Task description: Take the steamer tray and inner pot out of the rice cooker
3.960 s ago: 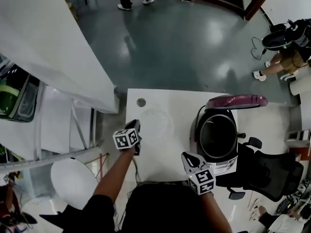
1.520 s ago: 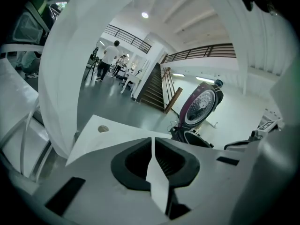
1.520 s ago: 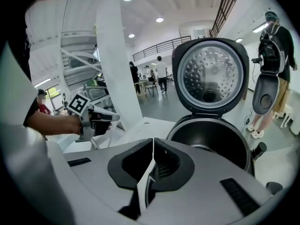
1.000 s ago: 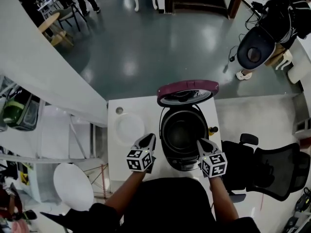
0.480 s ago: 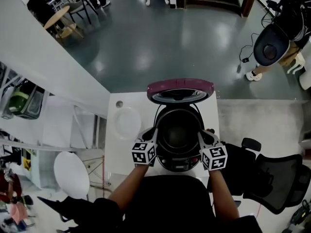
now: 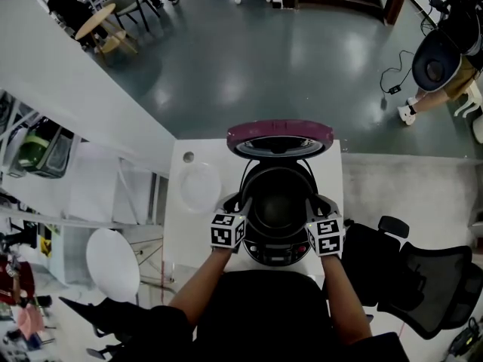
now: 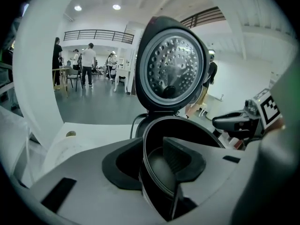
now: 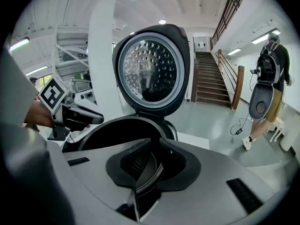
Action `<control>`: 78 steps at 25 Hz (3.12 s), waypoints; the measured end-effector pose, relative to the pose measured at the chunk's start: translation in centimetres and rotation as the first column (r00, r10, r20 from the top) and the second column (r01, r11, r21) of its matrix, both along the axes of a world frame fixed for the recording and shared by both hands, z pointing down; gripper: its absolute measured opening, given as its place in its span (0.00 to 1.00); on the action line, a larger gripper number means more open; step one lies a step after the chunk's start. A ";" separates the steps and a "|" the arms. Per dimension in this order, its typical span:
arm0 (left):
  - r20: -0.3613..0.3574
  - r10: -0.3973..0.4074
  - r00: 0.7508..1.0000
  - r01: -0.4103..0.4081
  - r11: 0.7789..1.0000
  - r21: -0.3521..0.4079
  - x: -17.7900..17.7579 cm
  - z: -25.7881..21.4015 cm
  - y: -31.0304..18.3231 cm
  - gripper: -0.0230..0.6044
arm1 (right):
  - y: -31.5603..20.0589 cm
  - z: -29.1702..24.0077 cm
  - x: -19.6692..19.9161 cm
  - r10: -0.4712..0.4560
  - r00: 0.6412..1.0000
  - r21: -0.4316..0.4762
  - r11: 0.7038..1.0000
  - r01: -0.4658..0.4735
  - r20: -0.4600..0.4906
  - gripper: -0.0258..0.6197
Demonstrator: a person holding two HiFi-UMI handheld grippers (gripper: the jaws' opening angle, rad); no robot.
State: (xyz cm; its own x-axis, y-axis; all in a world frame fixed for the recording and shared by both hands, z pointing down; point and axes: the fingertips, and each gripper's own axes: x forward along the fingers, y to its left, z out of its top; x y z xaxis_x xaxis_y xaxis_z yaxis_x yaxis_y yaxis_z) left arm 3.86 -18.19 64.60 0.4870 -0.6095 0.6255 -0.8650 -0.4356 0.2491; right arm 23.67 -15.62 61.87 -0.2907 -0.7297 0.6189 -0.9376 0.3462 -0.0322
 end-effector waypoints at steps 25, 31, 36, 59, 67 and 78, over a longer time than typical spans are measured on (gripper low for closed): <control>0.297 0.120 0.947 -0.135 0.990 0.029 0.5 3.0 -1.7 0.21 | -1.6 5.5 0.3 -0.184 0.896 -0.167 0.978 0.126 -0.403 0.24; 0.321 0.117 0.940 -0.135 0.990 0.034 0.8 2.8 -1.4 0.14 | -1.7 5.7 0.6 -0.196 0.871 -0.157 0.978 0.139 -0.451 0.23; 0.298 0.091 0.950 -0.103 0.994 0.025 0.8 2.7 -1.5 0.13 | -1.9 5.8 0.9 -0.186 0.868 -0.140 0.981 0.135 -0.461 0.19; 0.388 0.152 0.909 -0.141 0.988 -0.057 0.5 4.7 -2.1 0.41 | -2.8 6.8 0.9 -0.229 0.816 -0.195 0.970 0.145 -0.531 0.29; 0.412 0.129 0.902 -0.119 0.992 -0.050 0.2 5.4 -2.3 0.35 | -3.0 6.7 0.7 -0.231 0.810 -0.191 0.970 0.150 -0.539 0.29; 0.395 0.074 0.916 -0.084 0.996 0.010 0.0 3.8 -2.7 0.29 | -2.8 5.5 0.5 -0.187 0.852 -0.158 0.980 0.125 -0.489 0.20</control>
